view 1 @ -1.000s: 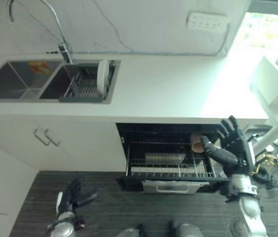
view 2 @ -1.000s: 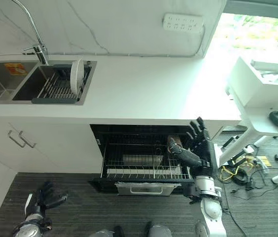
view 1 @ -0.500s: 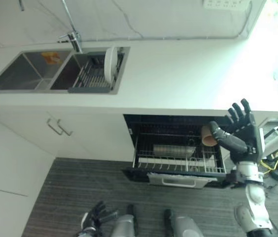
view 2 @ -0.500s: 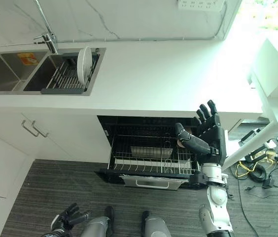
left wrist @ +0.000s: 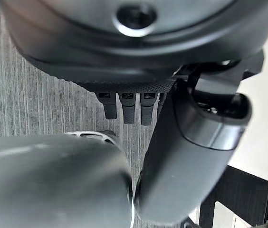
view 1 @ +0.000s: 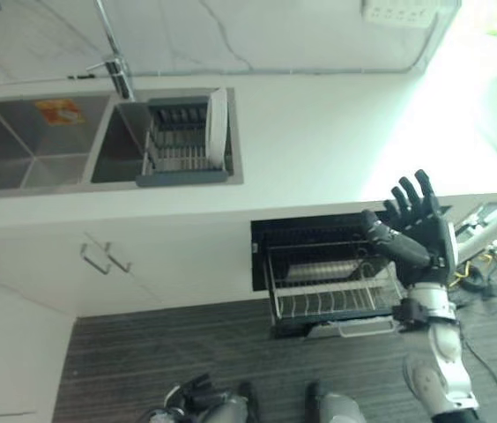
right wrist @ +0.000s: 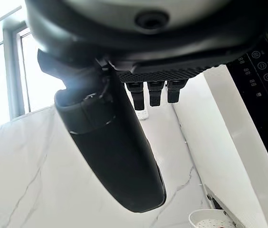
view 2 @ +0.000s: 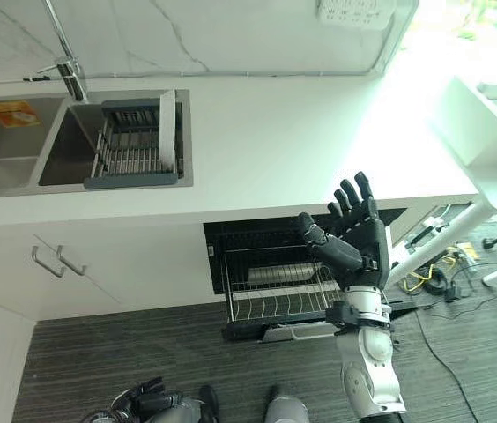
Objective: Place the dishes in the dishwasher.
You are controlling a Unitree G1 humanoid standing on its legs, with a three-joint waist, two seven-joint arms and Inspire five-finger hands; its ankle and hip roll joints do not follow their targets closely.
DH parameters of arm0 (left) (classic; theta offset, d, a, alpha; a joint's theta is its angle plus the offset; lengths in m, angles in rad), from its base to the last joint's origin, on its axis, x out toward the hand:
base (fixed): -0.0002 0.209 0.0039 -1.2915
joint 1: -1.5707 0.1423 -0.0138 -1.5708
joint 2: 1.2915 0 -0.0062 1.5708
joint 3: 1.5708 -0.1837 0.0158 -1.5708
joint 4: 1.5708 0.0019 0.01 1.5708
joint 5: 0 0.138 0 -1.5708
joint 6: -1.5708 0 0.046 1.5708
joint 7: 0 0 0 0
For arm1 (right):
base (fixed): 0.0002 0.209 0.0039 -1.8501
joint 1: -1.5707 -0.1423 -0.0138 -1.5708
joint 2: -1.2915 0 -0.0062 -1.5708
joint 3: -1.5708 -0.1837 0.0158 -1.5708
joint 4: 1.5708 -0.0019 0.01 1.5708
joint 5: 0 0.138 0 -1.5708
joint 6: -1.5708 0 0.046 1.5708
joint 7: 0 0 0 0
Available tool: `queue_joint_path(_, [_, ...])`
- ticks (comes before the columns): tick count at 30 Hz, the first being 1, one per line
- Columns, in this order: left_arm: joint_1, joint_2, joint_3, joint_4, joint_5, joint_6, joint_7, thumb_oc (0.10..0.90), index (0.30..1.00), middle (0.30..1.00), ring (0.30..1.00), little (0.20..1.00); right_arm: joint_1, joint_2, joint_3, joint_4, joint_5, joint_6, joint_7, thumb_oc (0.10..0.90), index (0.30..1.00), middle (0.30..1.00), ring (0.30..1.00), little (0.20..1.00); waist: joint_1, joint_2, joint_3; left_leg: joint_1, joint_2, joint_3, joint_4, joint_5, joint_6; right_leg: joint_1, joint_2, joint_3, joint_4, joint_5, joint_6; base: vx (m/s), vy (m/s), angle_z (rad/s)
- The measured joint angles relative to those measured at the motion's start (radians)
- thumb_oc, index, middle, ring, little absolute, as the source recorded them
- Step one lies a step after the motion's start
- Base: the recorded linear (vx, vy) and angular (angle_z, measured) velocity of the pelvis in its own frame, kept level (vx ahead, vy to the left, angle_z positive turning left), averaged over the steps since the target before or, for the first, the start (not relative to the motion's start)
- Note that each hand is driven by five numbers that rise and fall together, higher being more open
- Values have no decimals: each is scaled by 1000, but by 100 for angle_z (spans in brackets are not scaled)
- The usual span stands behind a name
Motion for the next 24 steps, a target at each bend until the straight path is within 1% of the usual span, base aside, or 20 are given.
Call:
queue_joint_path(1, [3, 2, 0, -1, -2, 9, -1, 800, 900, 900, 900, 900, -5, -15, 3, 0, 0, -1, -5, 800, 900, 900, 900, 900, -2, -14, -8, -9, -20, 1, -4, 6, 2, 0, 34, 0, 9, -33, -19, -17, -74, 20])
queue_joint_path(3, [5, -6, 7, 0, -40, 12, -3, 800, 900, 900, 900, 900, -9, -64, -1, -2, 0, -5, -14, 800, 900, 900, 900, 900, 8, -32, -19, -37, -83, -4, 1, 10, 3, -3, 60, 39, -17, -93, -98, 2, -61, 31])
queue_joint_path(4, [4, -9, 7, 0, -41, 13, -4, 800, 900, 900, 900, 900, -10, -86, -1, 0, 1, -3, -17, 800, 900, 900, 900, 900, 10, -19, -18, -46, -96, -8, 6, 12, 4, -2, 60, 51, -31, -107, -138, 13, -44, 36])
queue_joint_path(5, [13, -13, 6, -4, -46, 13, -3, 800, 900, 900, 900, 900, -5, -92, -1, 2, 1, 0, -17, 800, 900, 900, 900, 900, 13, -3, -21, -49, -100, -11, -1, 19, -6, -2, 55, 39, -37, -107, -136, 32, -38, 24])
queue_joint_path(7, [27, -14, 5, -14, -66, 7, 7, 800, 900, 900, 900, 900, -3, -93, 3, 1, 0, 0, -17, 800, 900, 900, 900, 900, 14, 0, -23, -40, -120, -13, -45, 40, -39, -15, 46, 38, -27, -100, -138, 46, -27, 15])
queue_joint_path(8, [34, -16, 2, -20, -67, 7, 13, 800, 900, 900, 900, 900, 0, -94, 3, 1, -18, 4, -29, 800, 900, 900, 900, 900, 15, -1, -23, -31, -125, -4, -67, 45, -80, -11, 40, 55, -31, -92, -149, 57, 6, 11])
queue_joint_path(9, [37, -14, -1, -30, -68, 7, 25, 800, 900, 900, 900, 900, 7, -95, 2, 2, -49, 16, -48, 800, 900, 900, 900, 900, 19, -20, -18, -29, -127, 16, -56, 35, -116, -7, 13, 57, -44, -75, -171, 66, 35, 9])
queue_joint_path(10, [37, -4, -1, -44, -67, 6, 34, 800, 900, 900, 900, 900, 5, -95, 5, 11, -77, 32, -62, 800, 900, 900, 900, 900, 22, -38, -10, -47, -128, -5, -1, 40, -73, -4, -10, 60, -38, -77, -169, 103, 77, 9])
queue_joint_path(11, [29, 3, -4, -48, -67, 8, 46, 800, 900, 900, 900, 900, 4, -97, 5, 36, -93, 48, -66, 800, 900, 900, 900, 900, 25, -52, -11, -64, -112, -71, 60, 39, -84, 1, -29, 71, -39, -78, -168, 111, 94, 8])
queue_joint_path(12, [25, 3, -13, -50, -66, 8, 56, 800, 900, 900, 900, 900, -1, -98, 3, 55, -97, 58, -70, 800, 900, 900, 900, 900, 26, -63, -5, -72, -89, -113, 65, 36, -100, 2, -37, 76, -37, -80, -163, 119, 104, 7])
queue_joint_path(13, [19, -3, -9, -47, -66, 11, 71, 800, 900, 900, 900, 900, -6, -90, -3, 82, -97, 61, -71, 800, 900, 900, 900, 900, 25, -50, -6, -93, -41, -137, 77, 32, -106, 3, -39, 76, -33, -84, -156, 162, 132, 4])
queue_joint_path(14, [16, -13, 5, -43, -67, 11, 78, 800, 900, 900, 900, 900, -6, -87, -4, 93, -97, 74, -73, 800, 900, 900, 900, 900, 25, -38, -5, -114, -6, -139, 76, 33, -106, 4, -38, 74, -31, -88, -149, 179, 137, 1])
queue_joint_path(15, [16, -17, 11, -42, -71, 11, 84, 800, 900, 900, 900, 900, -3, -88, -3, 93, -97, 87, -73, 800, 900, 900, 900, 900, 26, -27, -2, -131, 14, -143, 63, 39, -114, 3, -41, 76, -23, -94, -140, 208, 160, 3])
queue_joint_path(16, [10, -22, 27, -38, -78, 11, 89, 800, 900, 900, 900, 900, -3, -90, -2, 94, -97, 90, -75, 800, 900, 900, 900, 900, 25, -16, 0, -163, 33, -165, 69, 50, -131, 4, -42, 75, -18, -104, -133, 191, 151, -1])
queue_joint_path(17, [-6, -27, 51, -35, -80, 11, 89, 800, 900, 900, 900, 900, -3, -92, -3, 93, -97, 92, -83, 800, 900, 900, 900, 900, 36, -1, 2, -209, 62, -184, 68, 74, -169, 12, -45, 78, -20, -113, -118, 233, 197, -5])
queue_joint_path(18, [-16, -33, 53, -31, -80, 9, 89, 800, 900, 900, 900, 900, -3, -94, -3, 93, -97, 94, -88, 800, 900, 900, 900, 900, 46, 4, 5, -228, 83, -188, 66, 87, -182, 29, -53, 84, -19, -123, -101, 298, 262, -11])
queue_joint_path(21, [-26, -37, 64, 1, -80, 3, 90, 800, 900, 900, 900, 900, -3, -104, -3, 62, -97, 100, -92, 800, 900, 900, 900, 900, 42, 21, 5, -230, 122, -183, 49, 92, -178, 104, -116, 112, -19, -175, -12, 342, 302, -16])
queue_joint_path(22, [-28, -39, 69, 9, -79, 1, 92, 800, 900, 900, 900, 900, 7, -111, -7, 33, -97, 100, -91, 800, 900, 900, 900, 900, 37, 31, 2, -207, 106, -146, 65, 140, -158, 135, -149, 131, -24, -201, 36, 383, 338, -25])
queue_joint_path(23, [-28, -33, 69, 9, -79, -1, 91, 800, 900, 900, 900, 900, 12, -111, 0, 26, -97, 101, -86, 800, 900, 900, 900, 900, 38, 6, 2, -201, 66, -120, 96, 123, -110, 147, -170, 173, -29, -212, 49, 383, 346, -20])
queue_joint_path(24, [-32, -28, 69, 8, -79, 0, 91, 800, 900, 900, 900, 900, 11, -110, 7, 26, -97, 102, -84, 800, 900, 900, 900, 900, 41, -7, 5, -194, 51, -106, 104, 109, -88, 146, -165, 171, -24, -217, 47, 511, 497, -25])
